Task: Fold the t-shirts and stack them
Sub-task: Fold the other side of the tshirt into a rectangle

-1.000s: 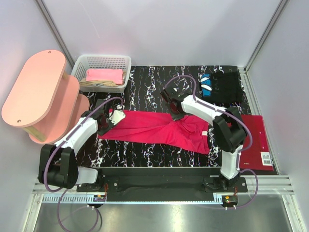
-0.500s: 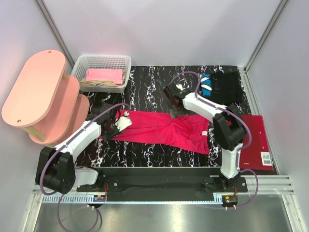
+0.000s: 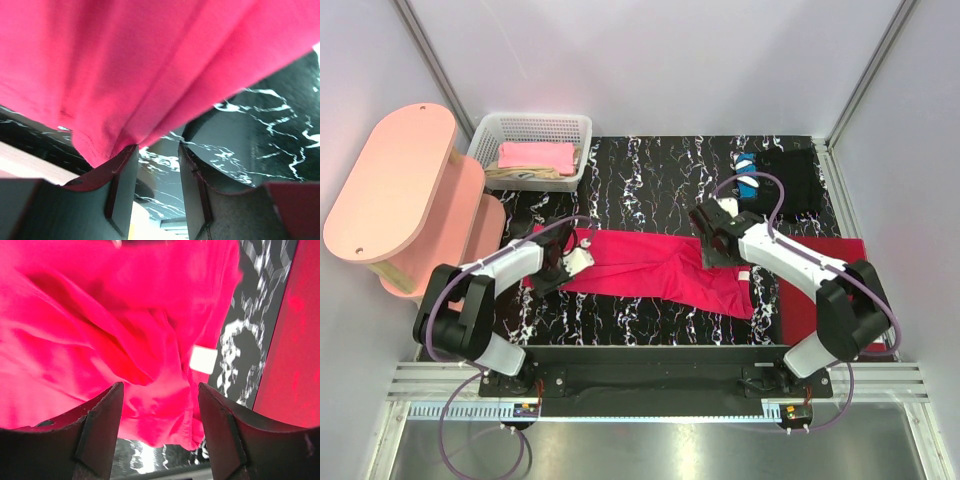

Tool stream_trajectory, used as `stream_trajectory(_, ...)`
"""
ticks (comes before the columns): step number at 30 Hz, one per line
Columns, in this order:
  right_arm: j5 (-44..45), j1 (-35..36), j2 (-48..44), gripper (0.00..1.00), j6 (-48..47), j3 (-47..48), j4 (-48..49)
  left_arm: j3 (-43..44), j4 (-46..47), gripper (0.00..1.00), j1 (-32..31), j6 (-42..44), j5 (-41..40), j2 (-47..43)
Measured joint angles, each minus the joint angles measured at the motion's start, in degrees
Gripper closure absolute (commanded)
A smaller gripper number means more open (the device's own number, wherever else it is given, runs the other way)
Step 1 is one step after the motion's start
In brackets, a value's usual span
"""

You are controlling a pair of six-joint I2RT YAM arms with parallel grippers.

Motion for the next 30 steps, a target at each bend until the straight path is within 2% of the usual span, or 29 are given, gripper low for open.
stream_trajectory(4,-1.0,-0.1,1.8,0.32,1.1,-4.0,0.1,3.3,-0.7,0.58,0.1,0.0,-0.3,0.4)
stream_trajectory(13,-2.3,-0.1,4.2,0.32,1.6,-4.4,3.6,6.0,-1.6,0.58,1.1,0.0,-0.3,-0.9)
stream_trajectory(22,-3.5,-1.3,5.2,0.35,1.6,-4.9,5.3,7.4,-1.1,0.59,3.0,0.1,-0.3,3.6)
stream_trajectory(26,-3.6,-1.8,5.2,0.41,1.4,-5.1,5.6,8.5,0.0,0.6,3.9,0.5,-0.3,5.2)
stream_trajectory(28,-3.7,-1.9,5.2,0.5,1.2,-5.1,5.8,9.2,0.4,0.62,4.2,0.7,-0.4,5.9)
stream_trajectory(30,-3.9,-1.9,5.2,0.53,1.0,-5.1,6.2,9.9,0.9,0.7,4.5,0.9,-0.4,6.4)
